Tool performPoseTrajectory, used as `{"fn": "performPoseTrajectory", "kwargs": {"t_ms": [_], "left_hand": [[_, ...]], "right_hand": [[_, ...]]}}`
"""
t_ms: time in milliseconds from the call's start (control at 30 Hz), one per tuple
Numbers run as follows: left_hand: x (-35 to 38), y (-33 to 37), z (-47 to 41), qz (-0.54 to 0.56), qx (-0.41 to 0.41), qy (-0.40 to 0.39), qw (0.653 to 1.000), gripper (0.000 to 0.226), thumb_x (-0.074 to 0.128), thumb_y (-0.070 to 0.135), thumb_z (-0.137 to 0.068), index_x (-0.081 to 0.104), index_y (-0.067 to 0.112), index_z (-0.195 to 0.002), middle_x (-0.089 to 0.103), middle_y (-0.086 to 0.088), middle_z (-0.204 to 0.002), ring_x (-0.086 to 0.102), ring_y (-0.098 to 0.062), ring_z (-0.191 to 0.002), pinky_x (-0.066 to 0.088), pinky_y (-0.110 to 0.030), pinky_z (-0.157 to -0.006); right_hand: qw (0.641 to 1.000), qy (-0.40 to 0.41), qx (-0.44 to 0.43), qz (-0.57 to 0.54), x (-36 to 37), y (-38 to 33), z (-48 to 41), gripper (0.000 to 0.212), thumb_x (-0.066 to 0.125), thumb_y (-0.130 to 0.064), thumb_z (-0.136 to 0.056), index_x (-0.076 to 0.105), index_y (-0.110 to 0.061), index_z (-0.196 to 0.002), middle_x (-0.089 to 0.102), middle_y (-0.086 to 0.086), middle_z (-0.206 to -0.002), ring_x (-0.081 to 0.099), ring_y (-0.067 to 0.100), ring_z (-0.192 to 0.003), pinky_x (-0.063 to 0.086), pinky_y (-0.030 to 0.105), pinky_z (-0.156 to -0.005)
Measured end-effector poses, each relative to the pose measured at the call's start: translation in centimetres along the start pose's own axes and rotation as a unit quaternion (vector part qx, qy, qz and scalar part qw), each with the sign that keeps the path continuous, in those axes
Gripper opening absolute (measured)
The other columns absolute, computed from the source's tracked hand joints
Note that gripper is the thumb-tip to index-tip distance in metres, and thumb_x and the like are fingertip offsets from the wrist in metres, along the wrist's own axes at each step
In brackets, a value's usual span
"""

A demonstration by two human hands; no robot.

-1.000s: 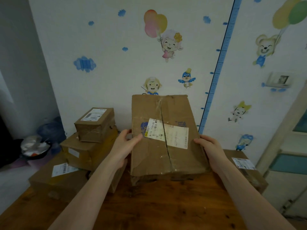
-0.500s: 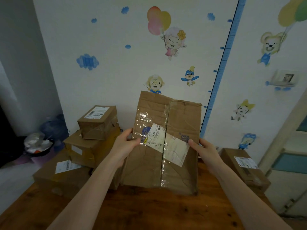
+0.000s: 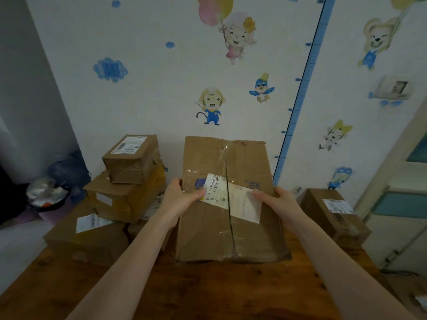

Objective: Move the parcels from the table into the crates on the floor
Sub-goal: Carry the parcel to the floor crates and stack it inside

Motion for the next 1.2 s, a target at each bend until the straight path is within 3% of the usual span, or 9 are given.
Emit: {"fn": "performPoseTrajectory", "kwargs": {"t_ms": [100, 200, 367, 467, 633, 733, 833, 1000, 1200], "left_hand": [[0.1, -0.3, 0.3, -0.024, 0.026, 0.016, 0.999, 0.04, 0.077, 0.011, -0.078, 0.046, 0.013, -0.103, 0.056, 0.006, -0.088, 0.055, -0.005, -0.078, 0.045, -0.02, -0.059], [-0.2, -0.3, 0.3, -0.04, 0.051, 0.033, 0.997, 0.035, 0.075, 0.007, -0.078, 0.048, 0.011, -0.099, 0.057, 0.004, -0.087, 0.055, -0.005, -0.076, 0.042, -0.019, -0.058], [-1.2, -0.1, -0.2, -0.053, 0.061, 0.05, 0.995, 0.028, 0.071, 0.017, -0.083, 0.048, 0.018, -0.099, 0.058, 0.009, -0.088, 0.056, -0.004, -0.079, 0.049, -0.025, -0.067], [-2.0, -0.4, -0.7, -0.056, 0.055, 0.057, 0.995, 0.006, 0.06, 0.025, -0.092, 0.056, 0.023, -0.088, 0.067, 0.002, -0.092, 0.065, -0.014, -0.085, 0.056, -0.04, -0.081], [-2.8, -0.5, -0.9, -0.019, 0.03, 0.067, 0.997, 0.011, 0.06, 0.031, -0.092, 0.057, 0.021, -0.091, 0.066, 0.0, -0.098, 0.064, -0.02, -0.094, 0.053, -0.046, -0.088], [-2.0, -1.0, -0.8, 0.005, -0.002, 0.037, 0.999, 0.021, 0.059, 0.03, -0.093, 0.048, 0.019, -0.106, 0.058, 0.0, -0.102, 0.059, -0.021, -0.098, 0.051, -0.038, -0.083], [-0.4, -1.4, -0.3, 0.031, -0.033, -0.021, 0.999, 0.018, 0.057, 0.022, -0.095, 0.052, 0.018, -0.112, 0.061, 0.001, -0.099, 0.061, -0.018, -0.092, 0.05, -0.031, -0.072], [2.8, -2.6, 0.6, 0.035, -0.076, -0.055, 0.995, 0.02, 0.051, 0.015, -0.097, 0.056, 0.016, -0.117, 0.066, -0.004, -0.102, 0.063, -0.019, -0.089, 0.051, -0.032, -0.068], [8.9, -2.7, 3.1, 0.037, -0.087, -0.099, 0.991, 0.017, 0.051, 0.017, -0.097, 0.058, 0.021, -0.112, 0.066, -0.003, -0.099, 0.064, -0.017, -0.085, 0.048, -0.031, -0.063]], "right_hand": [[0.997, 0.025, -0.031, 0.065, 0.4, 0.0, -0.2, 0.042, 0.077, -0.023, -0.077, 0.057, -0.011, -0.113, 0.067, 0.002, -0.106, 0.064, 0.019, -0.096, 0.054, 0.038, -0.081], [0.992, 0.04, -0.07, 0.098, 1.0, -0.5, -0.1, 0.037, 0.074, -0.017, -0.081, 0.056, -0.01, -0.113, 0.065, -0.001, -0.103, 0.062, 0.014, -0.091, 0.05, 0.026, -0.07], [0.995, 0.023, -0.049, 0.08, 1.5, -0.9, -0.1, 0.037, 0.074, -0.021, -0.081, 0.056, -0.014, -0.112, 0.066, -0.001, -0.105, 0.063, 0.017, -0.096, 0.053, 0.035, -0.08], [1.0, -0.018, -0.006, 0.003, 1.6, -0.8, 0.1, 0.024, 0.067, -0.016, -0.086, 0.057, -0.019, -0.109, 0.065, 0.002, -0.104, 0.062, 0.018, -0.092, 0.051, 0.033, -0.071], [0.999, -0.015, 0.013, -0.038, 1.5, -0.3, 0.2, 0.028, 0.065, -0.016, -0.088, 0.056, -0.016, -0.114, 0.065, 0.008, -0.105, 0.064, 0.023, -0.093, 0.054, 0.036, -0.071], [0.998, 0.013, 0.03, -0.058, 1.2, 0.5, 0.2, 0.033, 0.065, -0.022, -0.089, 0.056, -0.011, -0.118, 0.065, 0.01, -0.107, 0.064, 0.025, -0.093, 0.054, 0.036, -0.068], [0.994, 0.031, 0.055, -0.085, 0.4, 1.5, 0.8, 0.02, 0.059, -0.025, -0.093, 0.057, -0.014, -0.109, 0.065, 0.007, -0.099, 0.063, 0.021, -0.086, 0.049, 0.032, -0.062], [0.987, 0.091, 0.086, -0.105, -2.4, 3.4, 2.0, 0.034, 0.057, -0.025, -0.095, 0.052, -0.015, -0.126, 0.061, 0.002, -0.093, 0.06, 0.02, -0.087, 0.05, 0.039, -0.08], [0.979, 0.136, 0.111, -0.101, -8.6, 5.2, 4.9, 0.041, 0.06, -0.025, -0.093, 0.051, -0.01, -0.13, 0.063, 0.006, -0.1, 0.062, 0.026, -0.095, 0.052, 0.043, -0.086]]}}
Point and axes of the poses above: each hand's wrist, its own z-axis away from the middle knuckle, its own x-axis out of the palm, y = z × x, the point moved 5 cm from there along -z, towards the middle knuckle
